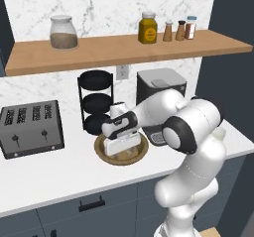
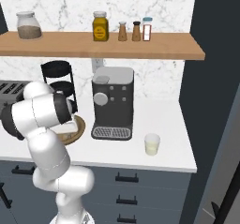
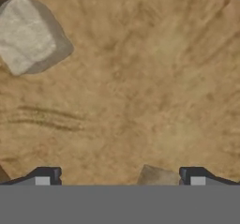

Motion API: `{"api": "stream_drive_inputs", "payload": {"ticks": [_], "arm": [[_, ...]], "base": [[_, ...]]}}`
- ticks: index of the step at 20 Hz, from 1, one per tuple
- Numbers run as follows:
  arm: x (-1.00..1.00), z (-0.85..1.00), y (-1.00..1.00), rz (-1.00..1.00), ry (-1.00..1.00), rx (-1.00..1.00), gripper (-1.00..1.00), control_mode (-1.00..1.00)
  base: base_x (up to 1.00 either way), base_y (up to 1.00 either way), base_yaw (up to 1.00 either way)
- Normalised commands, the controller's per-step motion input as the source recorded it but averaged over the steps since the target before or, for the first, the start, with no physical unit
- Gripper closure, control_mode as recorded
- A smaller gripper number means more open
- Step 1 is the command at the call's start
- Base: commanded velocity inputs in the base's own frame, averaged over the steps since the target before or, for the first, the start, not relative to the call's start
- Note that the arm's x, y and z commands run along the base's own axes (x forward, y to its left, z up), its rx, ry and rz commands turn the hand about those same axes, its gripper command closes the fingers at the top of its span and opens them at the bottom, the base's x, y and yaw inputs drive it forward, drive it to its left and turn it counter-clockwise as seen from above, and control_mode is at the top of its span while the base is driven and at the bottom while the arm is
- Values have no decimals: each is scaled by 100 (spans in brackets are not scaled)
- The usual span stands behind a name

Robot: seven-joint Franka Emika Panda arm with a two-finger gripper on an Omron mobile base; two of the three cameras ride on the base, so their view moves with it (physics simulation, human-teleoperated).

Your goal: Grab a lemon wedge from the fridge and one ice cube from the ice bowl, and put them in the glass of lemonade.

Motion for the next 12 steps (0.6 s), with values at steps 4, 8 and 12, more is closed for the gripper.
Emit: {"api": "stream_drive_inputs", "payload": {"ticks": [4,8,12], "arm": [[0,-8,0,0,7,0,-100,-100],[-7,-9,0,0,10,0,-100,-100],[-16,-9,0,0,9,0,100,-100]], "base": [[0,0,0],[0,0,0],[0,0,0]]}}
